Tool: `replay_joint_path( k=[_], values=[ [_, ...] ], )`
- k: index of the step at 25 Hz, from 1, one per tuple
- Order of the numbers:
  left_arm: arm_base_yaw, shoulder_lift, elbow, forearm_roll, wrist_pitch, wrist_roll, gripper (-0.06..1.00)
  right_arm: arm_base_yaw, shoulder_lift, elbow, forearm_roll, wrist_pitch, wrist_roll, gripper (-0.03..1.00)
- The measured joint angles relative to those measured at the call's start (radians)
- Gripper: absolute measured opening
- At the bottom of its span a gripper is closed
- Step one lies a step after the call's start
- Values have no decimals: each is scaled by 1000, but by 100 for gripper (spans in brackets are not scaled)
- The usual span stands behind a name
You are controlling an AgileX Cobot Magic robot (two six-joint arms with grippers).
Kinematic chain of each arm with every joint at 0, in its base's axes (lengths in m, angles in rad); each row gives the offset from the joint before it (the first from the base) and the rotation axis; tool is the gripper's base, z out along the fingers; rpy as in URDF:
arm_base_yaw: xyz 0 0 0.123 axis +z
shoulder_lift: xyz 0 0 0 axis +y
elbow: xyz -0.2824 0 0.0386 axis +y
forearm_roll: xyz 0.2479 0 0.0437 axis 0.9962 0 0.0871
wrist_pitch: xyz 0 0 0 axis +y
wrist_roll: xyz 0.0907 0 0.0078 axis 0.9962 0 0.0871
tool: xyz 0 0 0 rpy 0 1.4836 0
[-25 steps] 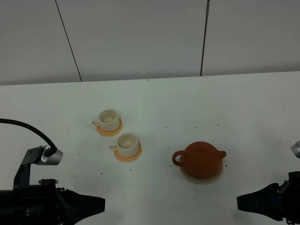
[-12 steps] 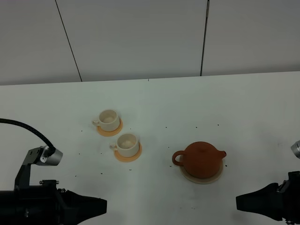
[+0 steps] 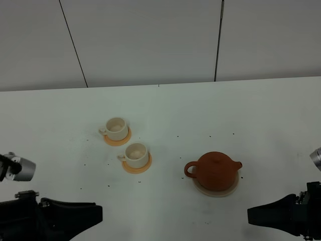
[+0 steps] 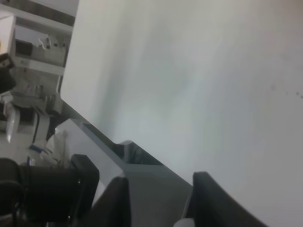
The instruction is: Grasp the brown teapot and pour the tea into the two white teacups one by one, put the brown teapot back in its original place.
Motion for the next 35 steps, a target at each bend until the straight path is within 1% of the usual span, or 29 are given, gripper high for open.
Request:
replay_joint_path(
  k=[1, 3, 5, 7, 10, 11, 13, 15, 16, 17, 20, 26, 35],
  values=[
    [0, -49, 0, 49, -17, -49, 26, 0, 0, 0, 4, 1, 0, 31],
    [0, -147, 0, 169, -41, -192, 26, 0, 0, 0, 12, 2, 0, 31],
    [0, -232, -13, 344, -32, -354, 26, 0, 0, 0, 22, 2, -1, 31],
    [0, -307, -48, 519, 0, -547, 26, 0, 0, 0, 25, 2, -2, 31],
    [0, -402, -130, 793, 98, -768, 26, 0, 0, 0, 26, 2, -7, 31],
    [0, -422, -145, 863, 141, -826, 26, 0, 0, 0, 27, 2, -7, 31],
    [0, -456, -156, 1020, 233, -902, 26, 0, 0, 0, 27, 2, -13, 31],
    [0, -470, -155, 1141, 315, -951, 26, 0, 0, 0, 30, 2, -15, 31],
    [0, -474, -155, 1185, 341, -966, 26, 0, 0, 0, 32, 2, -18, 31],
    [0, -479, -155, 1209, 350, -982, 26, 0, 0, 0, 36, 2, -24, 31],
    [0, -488, -155, 1230, 352, -994, 26, 0, 0, 0, 55, 3, -41, 31],
    [0, -488, -116, 1230, 256, -1033, 26, 0, 0, 0, 57, 3, -50, 31],
    [0, -488, -115, 1238, 244, -1046, 26, 0, 0, 0, 57, 5, -53, 31]
  ],
)
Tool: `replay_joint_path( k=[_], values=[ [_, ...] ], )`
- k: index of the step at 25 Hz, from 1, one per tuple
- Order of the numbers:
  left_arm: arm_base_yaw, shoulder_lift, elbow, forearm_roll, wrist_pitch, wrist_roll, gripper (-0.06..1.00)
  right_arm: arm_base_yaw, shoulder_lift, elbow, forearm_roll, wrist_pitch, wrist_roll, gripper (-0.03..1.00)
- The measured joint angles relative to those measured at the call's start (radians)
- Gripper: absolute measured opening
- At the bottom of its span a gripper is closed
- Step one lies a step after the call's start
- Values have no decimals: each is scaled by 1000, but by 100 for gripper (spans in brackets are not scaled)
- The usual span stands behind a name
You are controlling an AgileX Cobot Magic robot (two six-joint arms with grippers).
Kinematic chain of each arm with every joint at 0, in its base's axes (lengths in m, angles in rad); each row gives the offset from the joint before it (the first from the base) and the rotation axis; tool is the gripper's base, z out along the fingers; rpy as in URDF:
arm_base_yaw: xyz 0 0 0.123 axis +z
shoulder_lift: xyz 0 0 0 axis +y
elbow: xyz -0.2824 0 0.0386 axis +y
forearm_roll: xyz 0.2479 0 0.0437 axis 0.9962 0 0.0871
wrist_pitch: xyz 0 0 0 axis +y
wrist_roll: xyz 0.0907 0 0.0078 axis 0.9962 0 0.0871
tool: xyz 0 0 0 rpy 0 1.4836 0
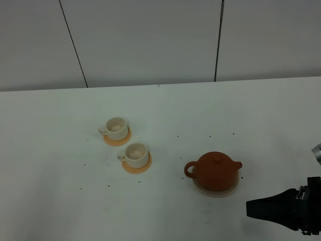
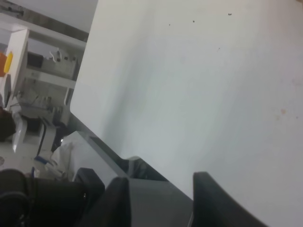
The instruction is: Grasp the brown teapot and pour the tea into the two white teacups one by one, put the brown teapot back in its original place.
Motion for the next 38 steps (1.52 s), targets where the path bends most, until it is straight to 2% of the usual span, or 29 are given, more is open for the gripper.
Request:
replay_joint_path(
  k=[3, 8, 10, 18, 20, 27, 38],
  values=[
    [30, -32, 0, -8, -3, 0, 26, 0, 0, 0, 0, 0, 0, 31],
    [153, -196, 0, -8, -5, -3, 26, 0, 0, 0, 0, 0, -1, 31],
    [165, -269, 3, -8, -5, -5, 26, 0, 0, 0, 0, 1, -1, 31],
    [163, -467, 6, -8, -3, -6, 26, 0, 0, 0, 0, 1, -7, 31],
    [151, -470, 6, -8, -2, -6, 26, 0, 0, 0, 0, 1, -7, 31],
    [30, -472, 6, -8, -2, -6, 26, 0, 0, 0, 6, -1, -10, 31],
    [23, -472, 6, 9, -2, 55, 26, 0, 0, 0, 8, -2, -19, 31]
  ],
)
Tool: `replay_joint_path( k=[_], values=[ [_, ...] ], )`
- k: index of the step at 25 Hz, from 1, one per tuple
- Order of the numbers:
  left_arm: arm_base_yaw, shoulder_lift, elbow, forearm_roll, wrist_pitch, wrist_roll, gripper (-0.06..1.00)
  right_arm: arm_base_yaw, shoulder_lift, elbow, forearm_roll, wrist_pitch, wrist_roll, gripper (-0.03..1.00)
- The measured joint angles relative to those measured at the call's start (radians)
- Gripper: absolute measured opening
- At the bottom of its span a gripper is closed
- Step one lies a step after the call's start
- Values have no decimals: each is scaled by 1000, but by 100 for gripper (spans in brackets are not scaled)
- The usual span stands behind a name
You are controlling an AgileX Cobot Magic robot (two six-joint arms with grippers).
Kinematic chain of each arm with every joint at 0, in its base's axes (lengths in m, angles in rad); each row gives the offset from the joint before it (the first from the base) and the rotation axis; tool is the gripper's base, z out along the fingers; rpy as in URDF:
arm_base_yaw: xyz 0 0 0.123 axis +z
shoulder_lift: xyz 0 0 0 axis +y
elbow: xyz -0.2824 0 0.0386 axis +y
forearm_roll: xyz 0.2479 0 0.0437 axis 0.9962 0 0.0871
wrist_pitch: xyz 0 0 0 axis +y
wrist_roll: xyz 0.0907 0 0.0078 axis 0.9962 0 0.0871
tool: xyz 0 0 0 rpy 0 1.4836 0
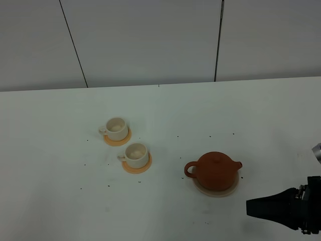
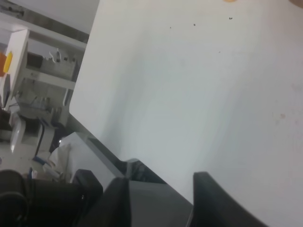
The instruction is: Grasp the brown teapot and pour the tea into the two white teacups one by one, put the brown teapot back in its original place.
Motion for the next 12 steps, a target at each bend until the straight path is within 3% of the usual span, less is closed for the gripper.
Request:
replay_joint_path(
  k=[6, 12],
  values=[
    [0, 0, 0, 1, 0, 1, 26, 0, 0, 0, 22, -1, -6, 31],
    [0, 0, 0, 2, 0, 1, 26, 2, 0, -18, 109, -1, -43, 28]
  ],
)
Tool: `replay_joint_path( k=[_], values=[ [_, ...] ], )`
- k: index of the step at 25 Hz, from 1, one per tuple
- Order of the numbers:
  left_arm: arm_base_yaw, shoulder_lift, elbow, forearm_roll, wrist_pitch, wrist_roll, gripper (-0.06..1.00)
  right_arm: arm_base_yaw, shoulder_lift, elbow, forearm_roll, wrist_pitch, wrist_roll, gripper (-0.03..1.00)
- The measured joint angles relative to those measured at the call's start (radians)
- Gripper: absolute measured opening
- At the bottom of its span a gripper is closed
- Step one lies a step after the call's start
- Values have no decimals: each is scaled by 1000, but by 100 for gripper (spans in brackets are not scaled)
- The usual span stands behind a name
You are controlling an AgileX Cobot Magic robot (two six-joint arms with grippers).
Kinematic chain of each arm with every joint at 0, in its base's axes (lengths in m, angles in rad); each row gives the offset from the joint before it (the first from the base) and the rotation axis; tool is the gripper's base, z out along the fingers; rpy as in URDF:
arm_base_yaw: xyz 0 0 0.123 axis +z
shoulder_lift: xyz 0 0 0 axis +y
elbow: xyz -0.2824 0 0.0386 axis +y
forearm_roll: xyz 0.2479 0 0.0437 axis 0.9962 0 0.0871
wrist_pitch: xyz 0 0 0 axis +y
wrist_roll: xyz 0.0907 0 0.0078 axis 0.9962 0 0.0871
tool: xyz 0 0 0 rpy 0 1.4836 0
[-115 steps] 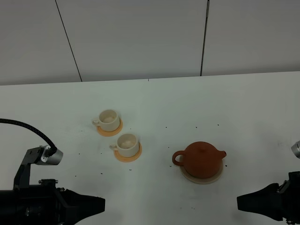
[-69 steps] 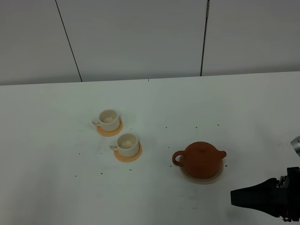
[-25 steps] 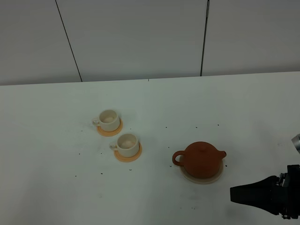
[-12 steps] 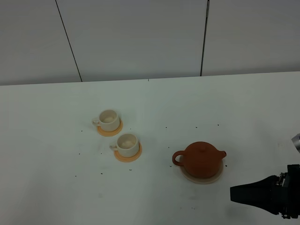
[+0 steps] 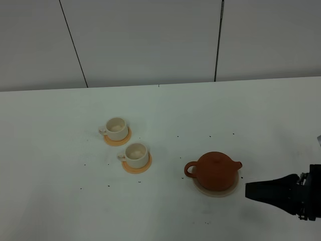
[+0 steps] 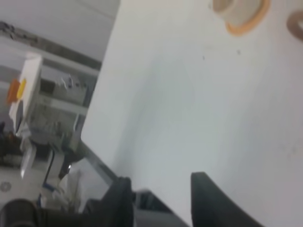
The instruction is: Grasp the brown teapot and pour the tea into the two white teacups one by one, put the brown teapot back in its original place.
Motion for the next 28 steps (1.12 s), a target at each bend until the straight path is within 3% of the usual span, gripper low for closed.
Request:
replay_joint_path(
  k=[5, 13, 17, 20, 23, 28],
  values=[
    [0, 0, 0, 0, 0, 0, 26, 105, 3, -142, 3, -57, -15, 25],
    [0, 0, 0, 0, 0, 0, 26, 377, 51, -383, -141, -470, -97, 25],
    [0, 0, 0, 0, 0, 0, 26, 479, 149, -433, -188, -620, -232, 25],
    [0, 0, 0, 0, 0, 0, 26, 530, 243, -477, -177, -710, -256, 25],
    [0, 0, 0, 0, 0, 0, 26, 545, 335, -541, -185, -719, -260, 25],
    [0, 0, 0, 0, 0, 0, 26, 546, 461, -658, -302, -648, -230, 31]
  ],
)
